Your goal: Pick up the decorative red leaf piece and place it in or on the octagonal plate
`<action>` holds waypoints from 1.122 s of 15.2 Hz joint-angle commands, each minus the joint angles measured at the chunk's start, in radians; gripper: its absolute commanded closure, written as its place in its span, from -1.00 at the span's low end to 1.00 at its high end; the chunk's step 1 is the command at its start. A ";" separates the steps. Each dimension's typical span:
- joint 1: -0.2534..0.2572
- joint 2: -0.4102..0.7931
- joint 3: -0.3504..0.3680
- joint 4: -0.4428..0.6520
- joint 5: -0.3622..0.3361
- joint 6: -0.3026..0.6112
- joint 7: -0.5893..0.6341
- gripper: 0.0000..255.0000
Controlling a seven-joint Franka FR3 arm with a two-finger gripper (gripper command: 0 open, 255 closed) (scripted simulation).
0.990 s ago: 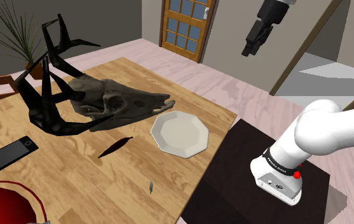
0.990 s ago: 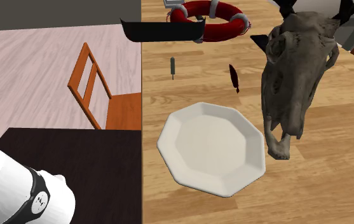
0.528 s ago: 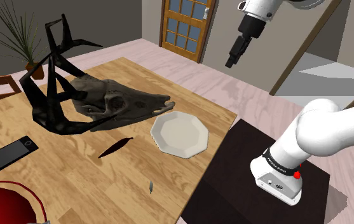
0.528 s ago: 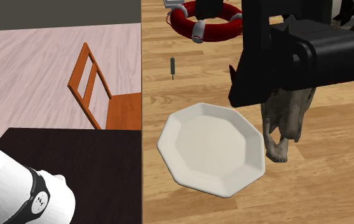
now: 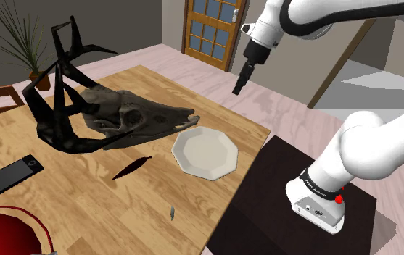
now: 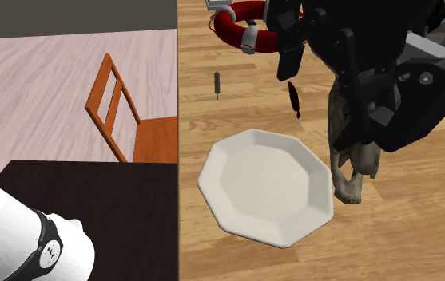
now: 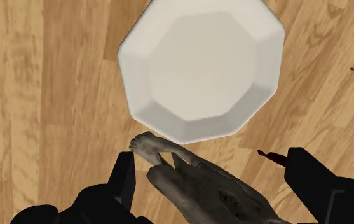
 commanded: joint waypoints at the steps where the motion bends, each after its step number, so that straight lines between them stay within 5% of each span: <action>1: 0.035 0.056 0.004 -0.015 0.023 0.087 -0.054 -1.00; 17: 0.288 0.575 0.036 0.107 0.332 0.566 -0.610 -1.00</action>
